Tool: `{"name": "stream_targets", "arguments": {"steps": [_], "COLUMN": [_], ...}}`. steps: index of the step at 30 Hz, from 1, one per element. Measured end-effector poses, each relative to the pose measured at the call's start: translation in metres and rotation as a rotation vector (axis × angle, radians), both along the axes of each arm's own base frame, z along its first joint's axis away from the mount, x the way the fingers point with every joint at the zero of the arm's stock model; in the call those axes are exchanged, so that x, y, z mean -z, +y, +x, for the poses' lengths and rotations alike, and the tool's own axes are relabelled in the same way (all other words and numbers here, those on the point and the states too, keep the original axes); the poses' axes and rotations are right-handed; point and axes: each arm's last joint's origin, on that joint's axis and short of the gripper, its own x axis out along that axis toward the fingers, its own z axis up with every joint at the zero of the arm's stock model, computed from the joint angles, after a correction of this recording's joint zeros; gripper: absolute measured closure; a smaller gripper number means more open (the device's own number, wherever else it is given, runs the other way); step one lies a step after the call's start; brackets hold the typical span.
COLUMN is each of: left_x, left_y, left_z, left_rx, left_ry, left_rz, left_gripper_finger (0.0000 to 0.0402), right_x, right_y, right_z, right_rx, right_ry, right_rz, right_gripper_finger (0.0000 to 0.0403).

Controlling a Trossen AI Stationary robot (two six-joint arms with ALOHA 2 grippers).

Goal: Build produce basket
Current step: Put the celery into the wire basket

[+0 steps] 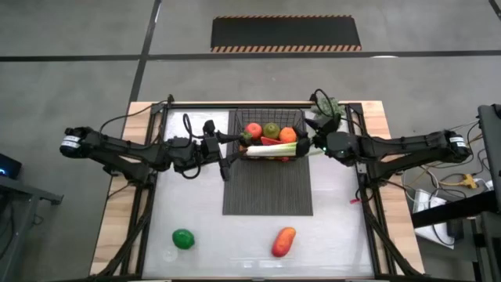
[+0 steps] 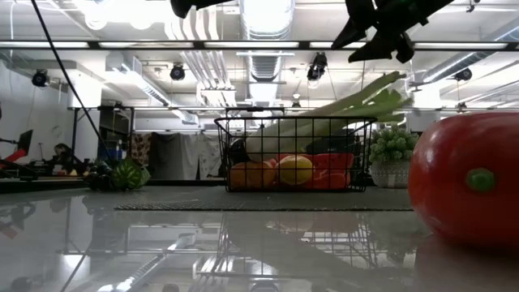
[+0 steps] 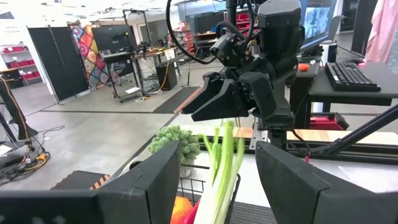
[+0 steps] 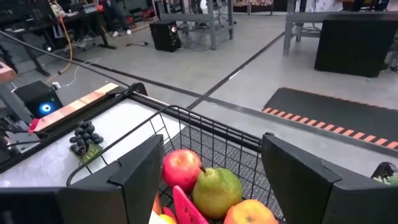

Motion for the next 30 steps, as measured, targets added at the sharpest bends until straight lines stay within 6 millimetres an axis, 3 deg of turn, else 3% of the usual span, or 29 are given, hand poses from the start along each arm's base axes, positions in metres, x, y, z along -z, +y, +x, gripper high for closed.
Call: {"name": "stream_targets", "arguments": {"steps": [12, 17, 22, 30], "left_x": [0.000, 0.005, 0.011, 0.018], "left_y": [0.000, -0.001, -0.007, -0.010], "left_z": [0.000, 0.006, 0.024, 0.070], "left_rx": [0.001, 0.025, 0.147, 0.212], "left_ry": [-0.007, 0.005, 0.035, 0.142], "left_rz": [-0.021, -0.051, -0.067, -0.035], "left_gripper_finger": [0.0210, 0.0210, 0.0210, 0.0210], "right_x": [-0.006, -0.024, -0.043, -0.049], "right_y": [0.001, 0.005, 0.012, 0.026], "right_z": [-0.014, -0.021, -0.030, -0.038], "right_rx": [-0.052, -0.239, -0.478, -0.610], "right_ry": [0.016, 0.036, 0.107, 0.197], "right_rz": [0.016, 0.043, 0.125, 0.168], "right_gripper_finger": [0.0149, 0.0163, 0.0190, 0.0222]}}
